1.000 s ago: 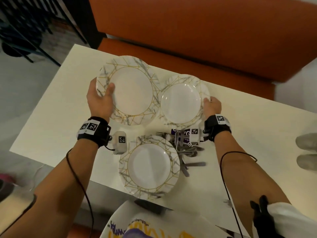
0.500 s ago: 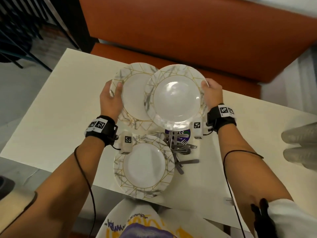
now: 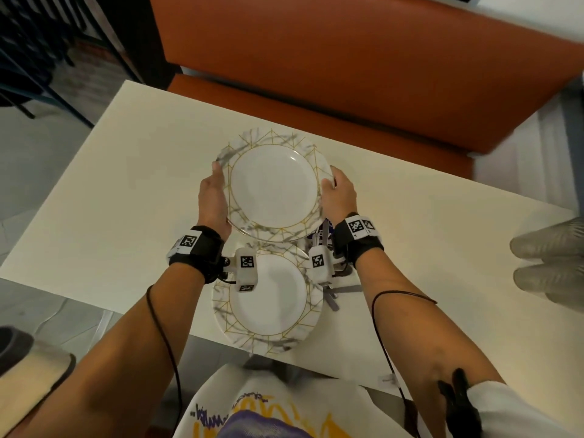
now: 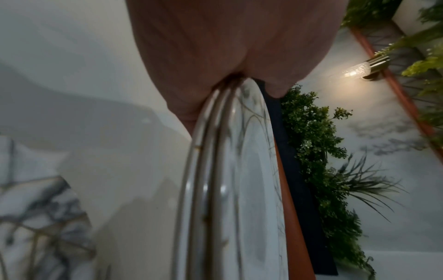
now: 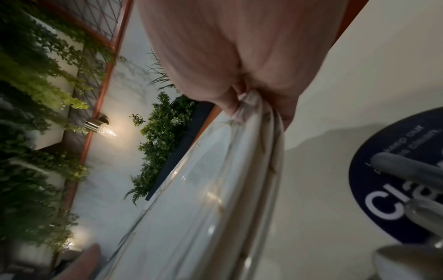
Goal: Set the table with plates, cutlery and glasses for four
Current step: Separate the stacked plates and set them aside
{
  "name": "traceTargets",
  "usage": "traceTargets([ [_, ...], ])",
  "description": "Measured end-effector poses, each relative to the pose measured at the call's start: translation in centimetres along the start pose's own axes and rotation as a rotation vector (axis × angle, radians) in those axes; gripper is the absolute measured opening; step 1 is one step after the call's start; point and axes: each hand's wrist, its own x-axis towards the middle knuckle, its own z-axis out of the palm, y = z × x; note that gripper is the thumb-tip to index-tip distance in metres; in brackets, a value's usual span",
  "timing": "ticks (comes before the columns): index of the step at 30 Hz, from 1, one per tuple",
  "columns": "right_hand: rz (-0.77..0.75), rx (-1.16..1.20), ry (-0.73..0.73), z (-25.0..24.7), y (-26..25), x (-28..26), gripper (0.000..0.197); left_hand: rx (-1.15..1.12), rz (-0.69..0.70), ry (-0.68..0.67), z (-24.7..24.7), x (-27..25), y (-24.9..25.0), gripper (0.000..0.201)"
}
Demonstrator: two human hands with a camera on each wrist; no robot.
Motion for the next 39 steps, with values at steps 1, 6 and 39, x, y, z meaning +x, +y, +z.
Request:
traceTargets([
  [1,0.018,0.0,-0.014,0.2,-0.2,-0.5,0.046,-0.009,0.03,-0.021,-0.1,-0.9,0.2,0.055],
  [6,0.002,-0.009,-0.075,1.3,0.4,-2.3,0.048,0.039,0.118,0.033,-2.9,-1.5,-1.0,0.028],
  [39,-0.238,-0.494,-0.569,0.4,-1.3,-7.8,0.028,0.088,0.488,0.276,-20.1,-4.8,0.5,0.022],
])
